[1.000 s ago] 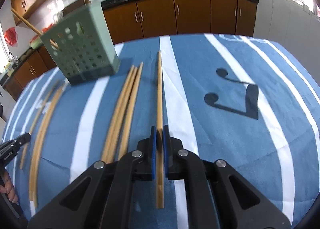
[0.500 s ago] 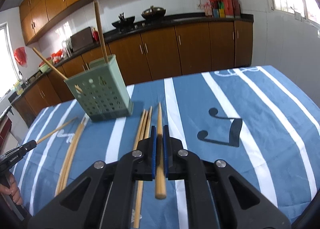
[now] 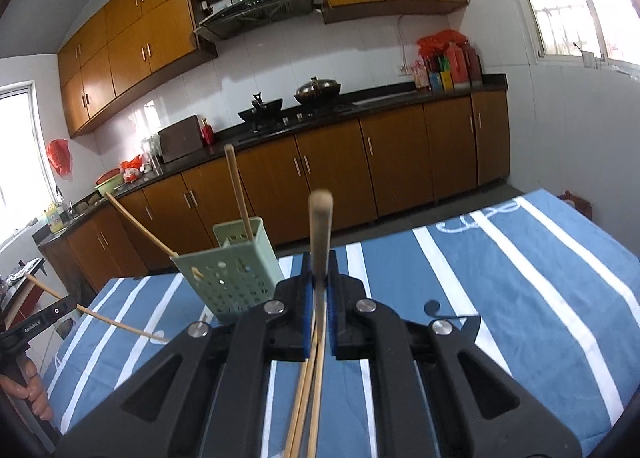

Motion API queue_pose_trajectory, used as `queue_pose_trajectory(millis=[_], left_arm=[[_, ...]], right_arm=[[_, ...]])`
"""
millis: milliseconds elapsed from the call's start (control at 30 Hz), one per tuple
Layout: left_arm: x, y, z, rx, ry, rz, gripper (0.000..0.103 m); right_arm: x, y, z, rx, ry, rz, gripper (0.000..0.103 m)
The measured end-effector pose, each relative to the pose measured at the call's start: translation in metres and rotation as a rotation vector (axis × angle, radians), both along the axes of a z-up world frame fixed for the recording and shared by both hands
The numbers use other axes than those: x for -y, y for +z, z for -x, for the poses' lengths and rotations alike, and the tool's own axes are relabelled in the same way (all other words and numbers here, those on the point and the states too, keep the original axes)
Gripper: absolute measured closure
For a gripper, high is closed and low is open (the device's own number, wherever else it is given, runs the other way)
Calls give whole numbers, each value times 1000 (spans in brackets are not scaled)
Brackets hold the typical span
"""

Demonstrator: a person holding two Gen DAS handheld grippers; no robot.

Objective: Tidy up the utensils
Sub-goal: 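Lower both chopsticks over the green holder opening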

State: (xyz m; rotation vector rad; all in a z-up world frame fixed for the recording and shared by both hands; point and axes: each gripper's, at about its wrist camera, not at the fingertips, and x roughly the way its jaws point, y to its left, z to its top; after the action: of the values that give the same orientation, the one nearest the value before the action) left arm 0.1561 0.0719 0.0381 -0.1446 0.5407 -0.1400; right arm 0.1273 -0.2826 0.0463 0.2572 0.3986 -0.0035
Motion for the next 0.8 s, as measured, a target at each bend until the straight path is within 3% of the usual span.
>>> queue_pose_trajectory(millis=[200,367,500,700,800], left_arm=[[3,23,6,54,-20,-15,96],[10,58,12,117,-70,8,96],[21,86,17,182,-109,31,96],[42,116,3,270,-112,63,96],[54,112,-22,242,-115,69,96]], right_arm=[[-5,36,4,53,57,-24,96],[-15,75,9,122,157,-74,96],[-32,101,5,189,184,-58,96],[-49,114,-25,226,141,-14,96],[-53,108,-50,204,112,4,96]])
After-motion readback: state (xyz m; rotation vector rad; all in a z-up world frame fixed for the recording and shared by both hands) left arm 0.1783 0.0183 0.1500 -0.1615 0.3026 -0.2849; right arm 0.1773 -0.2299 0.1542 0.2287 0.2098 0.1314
